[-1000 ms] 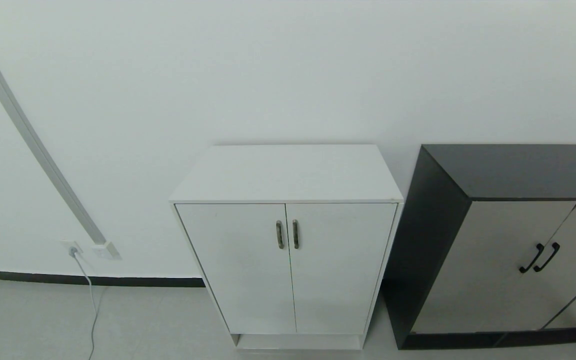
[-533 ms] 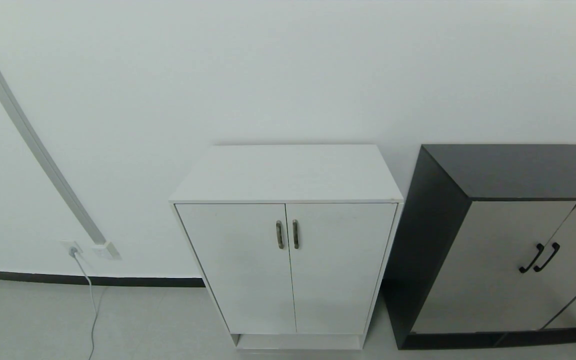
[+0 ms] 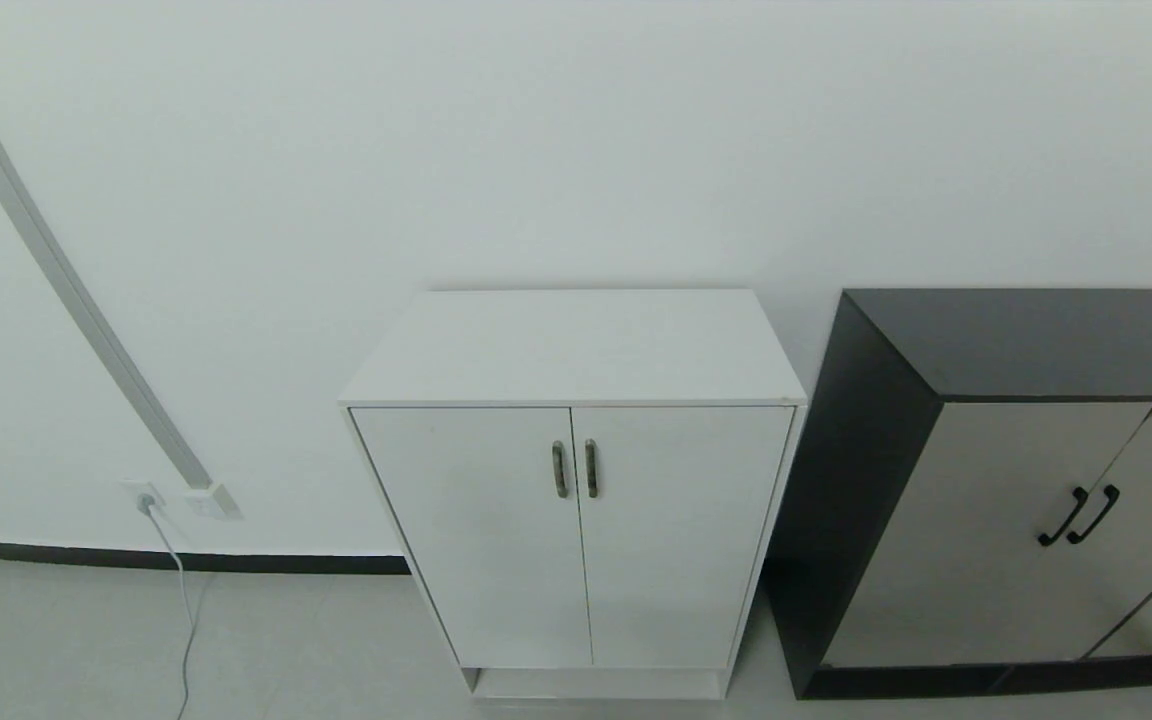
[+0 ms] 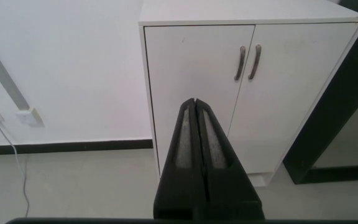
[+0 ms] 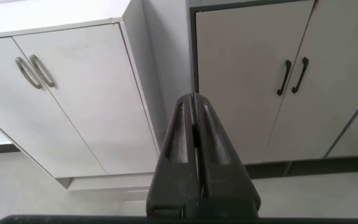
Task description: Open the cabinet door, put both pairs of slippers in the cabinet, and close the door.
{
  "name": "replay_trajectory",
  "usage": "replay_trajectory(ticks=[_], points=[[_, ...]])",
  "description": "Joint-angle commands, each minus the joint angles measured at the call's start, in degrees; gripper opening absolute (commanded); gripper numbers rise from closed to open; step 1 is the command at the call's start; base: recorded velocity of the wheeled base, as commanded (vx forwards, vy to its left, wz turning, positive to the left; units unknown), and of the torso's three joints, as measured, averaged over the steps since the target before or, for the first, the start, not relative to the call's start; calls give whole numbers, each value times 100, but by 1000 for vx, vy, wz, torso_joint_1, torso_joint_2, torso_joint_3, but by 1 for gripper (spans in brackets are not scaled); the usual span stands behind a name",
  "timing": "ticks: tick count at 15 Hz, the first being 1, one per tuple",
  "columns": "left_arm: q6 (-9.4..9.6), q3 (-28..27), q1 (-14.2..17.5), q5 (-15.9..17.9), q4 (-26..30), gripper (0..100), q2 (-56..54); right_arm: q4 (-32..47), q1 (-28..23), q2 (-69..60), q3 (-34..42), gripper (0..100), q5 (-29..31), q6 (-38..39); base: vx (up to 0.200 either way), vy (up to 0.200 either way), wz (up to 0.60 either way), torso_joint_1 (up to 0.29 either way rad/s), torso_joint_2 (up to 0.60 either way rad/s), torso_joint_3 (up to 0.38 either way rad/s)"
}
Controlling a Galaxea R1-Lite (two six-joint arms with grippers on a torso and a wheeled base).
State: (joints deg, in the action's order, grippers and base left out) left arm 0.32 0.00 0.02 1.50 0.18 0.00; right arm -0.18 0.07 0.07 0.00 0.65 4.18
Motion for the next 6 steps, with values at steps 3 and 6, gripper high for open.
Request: replay_trajectory(ticks=[3,6], points=[[3,0,-2,-1,-1,0,0,1,-7,1,-9,0,-3,-23,0,0,0,0,0,0],[3,0,6,-1,-1,0,0,1,-7,1,-9,0,-3,-40,0,0,0,0,0,0]])
